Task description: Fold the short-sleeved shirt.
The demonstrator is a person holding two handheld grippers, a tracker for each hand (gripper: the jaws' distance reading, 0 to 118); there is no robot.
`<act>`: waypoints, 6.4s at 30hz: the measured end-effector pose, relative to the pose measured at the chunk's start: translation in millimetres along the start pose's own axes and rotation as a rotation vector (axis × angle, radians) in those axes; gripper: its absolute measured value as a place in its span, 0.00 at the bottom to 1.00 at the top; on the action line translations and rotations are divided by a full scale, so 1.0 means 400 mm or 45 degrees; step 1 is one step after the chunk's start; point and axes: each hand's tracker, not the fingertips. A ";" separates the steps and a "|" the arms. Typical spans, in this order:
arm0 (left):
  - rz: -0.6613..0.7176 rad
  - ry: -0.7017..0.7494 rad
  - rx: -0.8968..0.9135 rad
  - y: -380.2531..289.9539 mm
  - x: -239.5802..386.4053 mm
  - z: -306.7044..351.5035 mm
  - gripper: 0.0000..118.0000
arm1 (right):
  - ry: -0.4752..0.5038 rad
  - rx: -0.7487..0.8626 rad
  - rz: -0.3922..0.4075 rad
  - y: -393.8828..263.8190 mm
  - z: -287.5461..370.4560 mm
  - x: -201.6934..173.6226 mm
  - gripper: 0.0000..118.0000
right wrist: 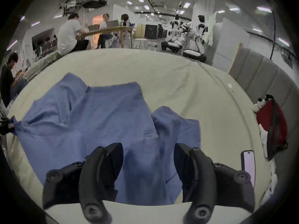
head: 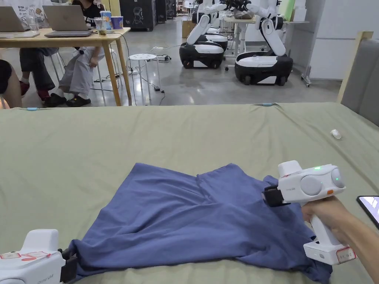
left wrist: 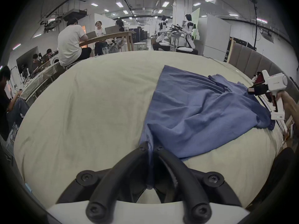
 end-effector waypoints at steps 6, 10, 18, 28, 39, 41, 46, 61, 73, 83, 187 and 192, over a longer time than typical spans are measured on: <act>-0.019 0.002 -0.015 -0.001 0.006 -0.017 0.02 | 0.033 -0.021 0.052 -0.023 -0.004 -0.033 0.19; -0.017 -0.005 -0.011 -0.001 0.010 -0.015 0.02 | -0.005 0.021 0.110 -0.033 0.040 -0.062 0.04; -0.014 -0.008 0.011 0.024 0.009 0.000 0.02 | 0.000 0.170 0.055 -0.049 0.142 -0.056 0.03; -0.075 0.003 0.261 0.249 0.060 0.064 0.02 | -0.104 0.435 0.047 0.045 0.275 -0.047 0.03; -0.071 0.048 0.573 0.591 0.114 0.171 0.02 | -0.169 0.487 0.090 0.195 0.331 -0.021 0.03; -0.086 0.069 0.623 0.653 0.118 0.195 0.02 | -0.182 0.510 0.097 0.231 0.327 -0.016 0.03; -0.090 0.126 0.729 0.812 0.108 0.239 0.02 | -0.205 0.580 0.103 0.375 0.365 -0.016 0.03; -0.029 0.181 0.747 1.103 0.040 0.189 0.02 | -0.305 0.648 -0.114 0.721 0.446 0.037 0.03; -0.037 0.096 0.567 0.904 0.073 -0.050 0.02 | -0.285 0.458 -0.189 0.549 0.173 0.060 0.03; -0.049 0.057 0.334 0.660 0.075 -0.246 0.02 | -0.273 0.236 -0.214 0.323 -0.025 0.049 0.03; -0.078 -0.083 0.129 -0.185 0.029 0.086 0.04 | 0.026 0.201 -0.086 -0.276 0.229 0.028 0.70; -0.078 -0.083 0.122 -0.182 0.029 0.082 0.04 | 0.022 0.176 -0.096 -0.241 0.164 0.044 0.52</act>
